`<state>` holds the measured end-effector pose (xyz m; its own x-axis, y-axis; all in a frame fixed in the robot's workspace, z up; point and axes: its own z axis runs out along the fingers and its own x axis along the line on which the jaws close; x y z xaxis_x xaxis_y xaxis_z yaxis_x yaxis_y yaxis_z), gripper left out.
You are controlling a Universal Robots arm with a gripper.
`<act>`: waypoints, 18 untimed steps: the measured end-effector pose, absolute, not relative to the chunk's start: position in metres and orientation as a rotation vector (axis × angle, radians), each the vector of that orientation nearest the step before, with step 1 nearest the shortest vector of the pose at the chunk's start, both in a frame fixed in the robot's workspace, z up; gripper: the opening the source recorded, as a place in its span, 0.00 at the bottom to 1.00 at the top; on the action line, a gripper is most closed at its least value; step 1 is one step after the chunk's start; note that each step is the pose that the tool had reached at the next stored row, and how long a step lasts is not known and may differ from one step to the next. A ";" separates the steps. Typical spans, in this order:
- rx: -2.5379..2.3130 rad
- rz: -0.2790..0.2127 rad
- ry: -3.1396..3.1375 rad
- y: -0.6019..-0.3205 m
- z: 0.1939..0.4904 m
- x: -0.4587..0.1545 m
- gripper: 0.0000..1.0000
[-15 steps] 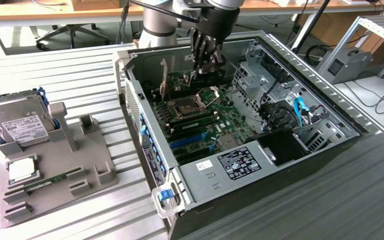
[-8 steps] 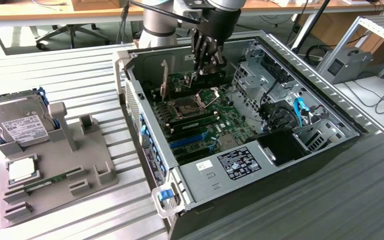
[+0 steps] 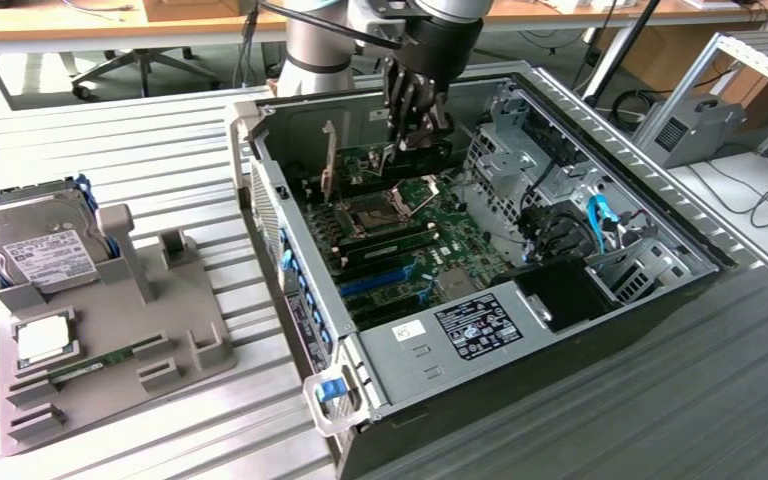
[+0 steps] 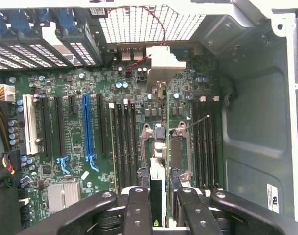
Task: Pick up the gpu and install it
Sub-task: 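Insert the gpu into the slot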
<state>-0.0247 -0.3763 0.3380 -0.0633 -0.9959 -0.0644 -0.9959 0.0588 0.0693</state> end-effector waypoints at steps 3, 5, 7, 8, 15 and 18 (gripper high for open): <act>2.149 -0.146 -2.284 -0.378 0.338 -0.025 0.26; 2.148 -0.145 -2.284 -0.380 0.338 -0.025 0.26; 2.148 -0.144 -2.284 -0.381 0.338 -0.025 0.26; 2.148 -0.144 -2.284 -0.381 0.338 -0.025 0.26; 2.147 -0.141 -2.283 -0.383 0.338 -0.025 0.26; 2.141 -0.128 -2.278 -0.393 0.338 -0.025 0.26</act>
<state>-0.0247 -0.3926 0.3380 -0.0632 -0.9969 -0.0467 -0.9959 0.0600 0.0683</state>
